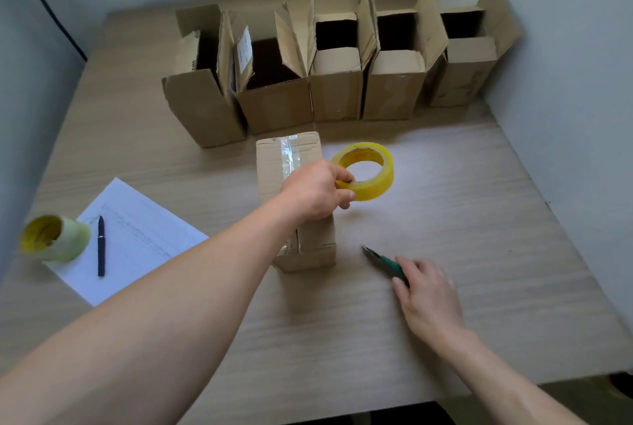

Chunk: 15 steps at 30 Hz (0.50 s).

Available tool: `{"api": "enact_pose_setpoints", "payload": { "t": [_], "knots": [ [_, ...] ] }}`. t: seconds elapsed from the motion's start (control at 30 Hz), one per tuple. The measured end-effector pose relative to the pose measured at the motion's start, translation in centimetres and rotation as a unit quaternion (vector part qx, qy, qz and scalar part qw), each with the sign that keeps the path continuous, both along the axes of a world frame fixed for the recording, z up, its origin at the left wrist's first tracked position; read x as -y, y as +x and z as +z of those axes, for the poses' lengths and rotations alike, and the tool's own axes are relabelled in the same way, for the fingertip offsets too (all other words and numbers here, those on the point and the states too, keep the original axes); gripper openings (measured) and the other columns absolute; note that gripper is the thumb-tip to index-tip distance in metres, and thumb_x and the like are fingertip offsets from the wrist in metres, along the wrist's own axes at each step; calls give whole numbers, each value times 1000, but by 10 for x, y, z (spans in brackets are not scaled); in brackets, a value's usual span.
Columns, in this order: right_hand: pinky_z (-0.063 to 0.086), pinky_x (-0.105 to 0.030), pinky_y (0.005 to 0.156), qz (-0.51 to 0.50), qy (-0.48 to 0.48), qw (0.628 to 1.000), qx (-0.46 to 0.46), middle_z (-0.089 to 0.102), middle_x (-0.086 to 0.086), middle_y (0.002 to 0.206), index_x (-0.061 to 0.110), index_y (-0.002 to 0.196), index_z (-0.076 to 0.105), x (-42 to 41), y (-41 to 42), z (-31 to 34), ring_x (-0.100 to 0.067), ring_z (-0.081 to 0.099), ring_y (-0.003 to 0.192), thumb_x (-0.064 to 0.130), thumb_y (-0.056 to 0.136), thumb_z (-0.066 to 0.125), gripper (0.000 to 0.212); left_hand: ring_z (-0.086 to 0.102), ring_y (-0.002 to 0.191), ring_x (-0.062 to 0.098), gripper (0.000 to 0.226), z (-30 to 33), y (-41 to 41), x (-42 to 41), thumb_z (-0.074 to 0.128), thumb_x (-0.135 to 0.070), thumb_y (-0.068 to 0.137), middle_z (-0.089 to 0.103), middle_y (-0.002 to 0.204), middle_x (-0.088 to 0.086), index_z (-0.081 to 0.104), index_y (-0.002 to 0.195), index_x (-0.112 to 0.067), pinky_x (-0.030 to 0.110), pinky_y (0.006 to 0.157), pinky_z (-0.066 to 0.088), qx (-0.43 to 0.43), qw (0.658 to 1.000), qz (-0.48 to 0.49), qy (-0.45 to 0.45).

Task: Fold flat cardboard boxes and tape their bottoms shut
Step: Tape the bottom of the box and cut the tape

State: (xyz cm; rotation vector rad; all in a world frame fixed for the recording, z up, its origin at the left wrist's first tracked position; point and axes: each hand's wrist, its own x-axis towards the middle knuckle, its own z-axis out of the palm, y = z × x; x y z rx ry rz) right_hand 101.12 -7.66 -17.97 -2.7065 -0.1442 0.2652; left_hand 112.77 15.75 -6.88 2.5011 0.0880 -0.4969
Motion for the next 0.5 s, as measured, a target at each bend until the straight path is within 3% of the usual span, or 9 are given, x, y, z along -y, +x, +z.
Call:
{"api": "enact_pose_setpoints", "payload": {
  "t": [0.07, 0.13, 0.2, 0.23, 0.33, 0.4, 0.5],
  "knots": [
    [41, -42, 90, -41, 28, 997, 65, 59, -8, 125, 18, 133, 59, -4, 15, 17, -33, 54, 115, 37, 87, 66, 51, 64, 91, 1, 24, 1, 0, 1, 67, -39, 87, 70, 70, -25, 65, 111, -38, 30, 93, 49, 0, 1000, -2, 2],
    [40, -41, 93, -40, 119, 971, 205, 57, -8, 129, 14, 132, 58, -17, 39, 45, -30, 53, 117, 39, 82, 63, 56, 64, 92, 1, 29, 2, 1, 1, 67, -37, 87, 70, 70, -24, 65, 117, -37, 29, 93, 49, 2, 1000, -7, 11],
    [37, -40, 98, 47, 135, 945, 293, 56, -6, 132, 14, 134, 54, -36, 67, 74, -26, 49, 123, 38, 81, 62, 59, 62, 90, 1, 31, 4, 0, 2, 67, -37, 87, 70, 69, -25, 64, 118, -37, 27, 91, 49, 3, 999, -26, 27],
    [35, -41, 100, 101, 106, 945, 294, 57, -5, 132, 14, 136, 52, -46, 80, 85, -25, 48, 125, 37, 81, 61, 60, 62, 87, 0, 30, 4, 0, 2, 67, -36, 87, 69, 68, -26, 65, 116, -39, 27, 89, 50, 3, 999, -37, 33],
    [32, -46, 105, 180, 42, 973, 137, 64, -2, 124, 21, 142, 45, -68, 110, 100, -28, 55, 118, 31, 89, 58, 55, 63, 83, 1, 25, 8, -3, 1, 66, -34, 86, 68, 66, -26, 65, 108, -45, 30, 85, 53, -4, 997, -64, 32],
    [43, -43, 99, 162, 83, 983, 31, 67, 1, 115, 26, 145, 41, -74, 120, 102, -28, 61, 103, 25, 90, 60, 58, 61, 79, 0, 25, 9, -9, 0, 63, -32, 87, 68, 66, -26, 64, 108, -45, 32, 83, 53, 9, 997, -71, 30],
    [48, -34, 87, 146, 115, 982, -32, 66, 9, 104, 33, 145, 42, -74, 126, 100, -19, 62, 89, 25, 87, 63, 62, 62, 84, 9, 24, 7, -16, -2, 60, -26, 88, 69, 68, -20, 59, 108, -39, 37, 82, 52, 45, 996, -73, 27]
  ]
}}
